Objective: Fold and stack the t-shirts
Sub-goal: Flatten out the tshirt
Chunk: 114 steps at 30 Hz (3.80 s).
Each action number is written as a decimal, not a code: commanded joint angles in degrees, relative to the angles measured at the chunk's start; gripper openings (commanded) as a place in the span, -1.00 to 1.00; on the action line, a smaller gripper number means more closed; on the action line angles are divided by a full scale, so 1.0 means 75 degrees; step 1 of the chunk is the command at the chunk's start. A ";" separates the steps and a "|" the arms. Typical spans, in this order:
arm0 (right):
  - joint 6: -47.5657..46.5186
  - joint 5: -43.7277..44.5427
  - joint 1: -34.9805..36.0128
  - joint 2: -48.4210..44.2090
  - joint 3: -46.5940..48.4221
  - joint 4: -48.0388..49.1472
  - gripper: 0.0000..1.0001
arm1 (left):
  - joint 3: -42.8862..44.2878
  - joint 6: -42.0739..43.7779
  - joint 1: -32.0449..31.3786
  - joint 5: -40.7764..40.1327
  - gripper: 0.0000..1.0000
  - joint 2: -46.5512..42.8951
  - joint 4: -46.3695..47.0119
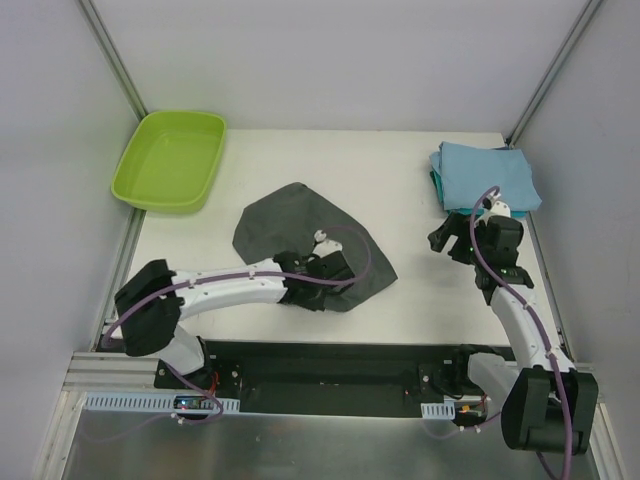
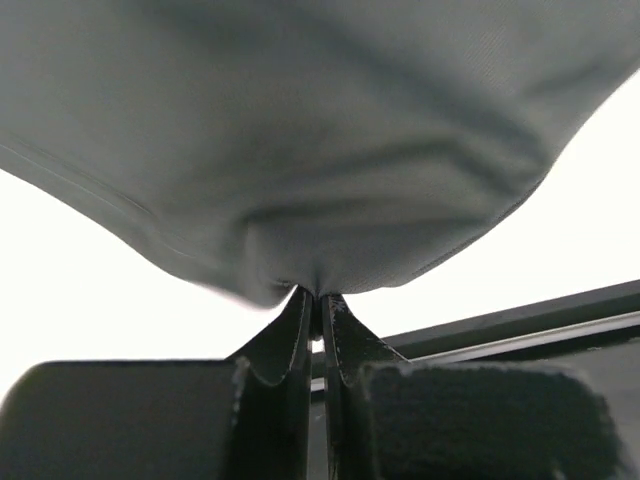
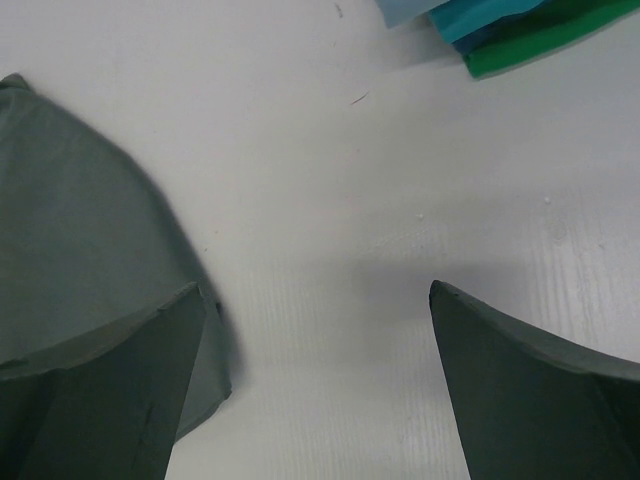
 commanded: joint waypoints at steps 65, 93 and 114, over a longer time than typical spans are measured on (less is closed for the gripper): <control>-0.2609 0.1575 0.6848 0.3450 0.0923 0.1775 -0.99 | -0.0671 0.0833 0.4567 -0.4093 -1.00 -0.5533 -0.0191; -0.3686 0.4408 0.6825 0.0576 1.0989 -0.6571 -0.99 | 0.7124 0.4783 0.4590 0.0209 -1.00 -0.4820 0.0594; -0.5912 0.5034 0.3801 0.5182 1.4469 -0.3947 -0.99 | 1.1612 0.5463 0.6829 0.1319 -1.00 0.1311 0.1601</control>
